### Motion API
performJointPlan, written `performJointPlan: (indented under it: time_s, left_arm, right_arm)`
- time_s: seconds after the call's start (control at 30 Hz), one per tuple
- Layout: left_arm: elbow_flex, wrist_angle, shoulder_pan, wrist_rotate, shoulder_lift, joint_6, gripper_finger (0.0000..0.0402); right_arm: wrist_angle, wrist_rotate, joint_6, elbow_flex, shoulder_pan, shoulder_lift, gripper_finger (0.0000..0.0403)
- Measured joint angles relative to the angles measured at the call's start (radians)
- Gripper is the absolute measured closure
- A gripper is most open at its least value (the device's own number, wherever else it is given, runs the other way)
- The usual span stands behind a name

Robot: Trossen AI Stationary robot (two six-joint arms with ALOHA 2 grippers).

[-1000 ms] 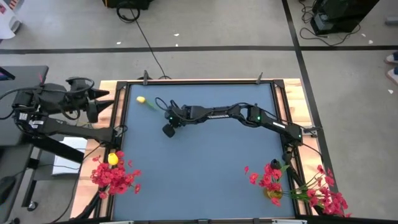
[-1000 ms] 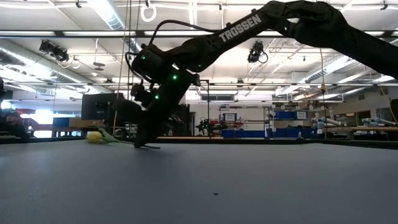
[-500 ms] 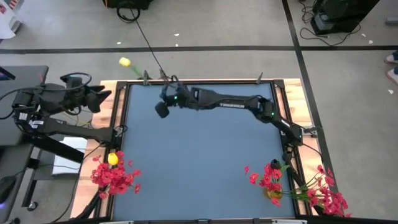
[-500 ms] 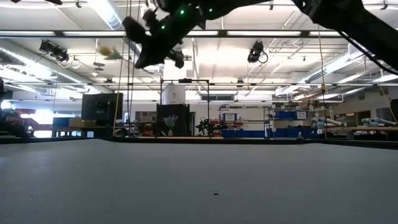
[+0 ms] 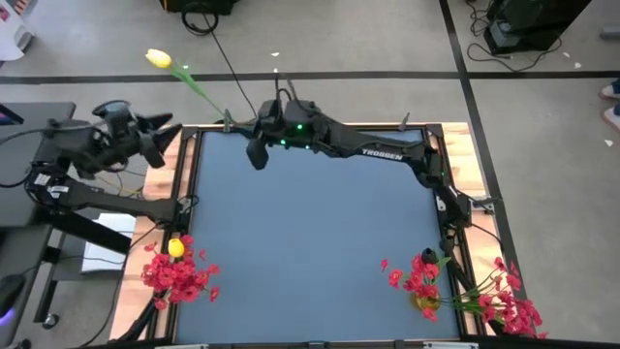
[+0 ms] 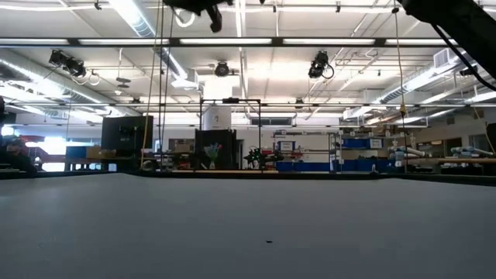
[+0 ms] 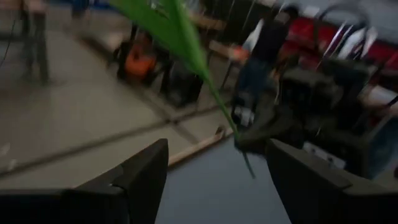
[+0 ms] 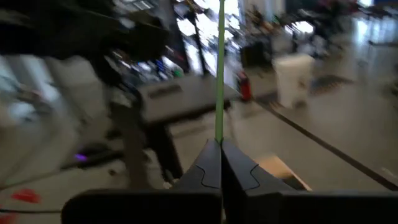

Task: Sort flowers into vase by color
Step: Put the yellow flower into the transparent vase

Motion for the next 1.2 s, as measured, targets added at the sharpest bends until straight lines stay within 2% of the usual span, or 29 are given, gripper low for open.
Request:
performJointPlan:
  time_s: [0.13,0.4,0.53,0.63,0.87,1.0,1.1,1.2]
  left_arm:
    - [0.001,0.184,0.000,-0.001,0.001,0.139,0.0127]
    - [0.001,0.327,0.000,0.001,0.035,0.306,0.0127]
    - [0.001,0.353,0.000,0.009,0.075,0.342,0.0127]
    - [0.001,0.378,0.000,0.078,0.098,0.367,0.0127]
    - [0.001,0.463,0.003,0.080,0.118,0.395,0.0135]
    - [0.005,0.471,0.003,0.080,0.110,0.397,0.0188]
    - [0.024,0.389,0.003,0.097,0.108,0.397,0.0268]
    - [0.046,0.254,0.003,0.180,0.109,0.393,0.0367]
  right_arm:
    - [0.081,-0.086,0.000,0.003,0.001,-0.007,0.0402]
    - [0.153,-0.135,-0.056,0.002,0.030,-0.003,0.0403]
    - [0.156,-0.139,-0.089,0.002,0.040,-0.003,0.0403]
    - [0.160,-0.156,-0.097,0.002,0.044,-0.003,0.0403]
    - [0.144,-0.162,-0.118,0.002,0.055,-0.003,0.0403]
    - [0.108,-0.154,-0.127,0.002,0.061,-0.003,0.0402]
    - [0.075,-0.181,-0.112,0.002,0.061,-0.003,0.0393]
    - [0.029,-0.213,-0.069,0.002,0.059,-0.003,0.0364]
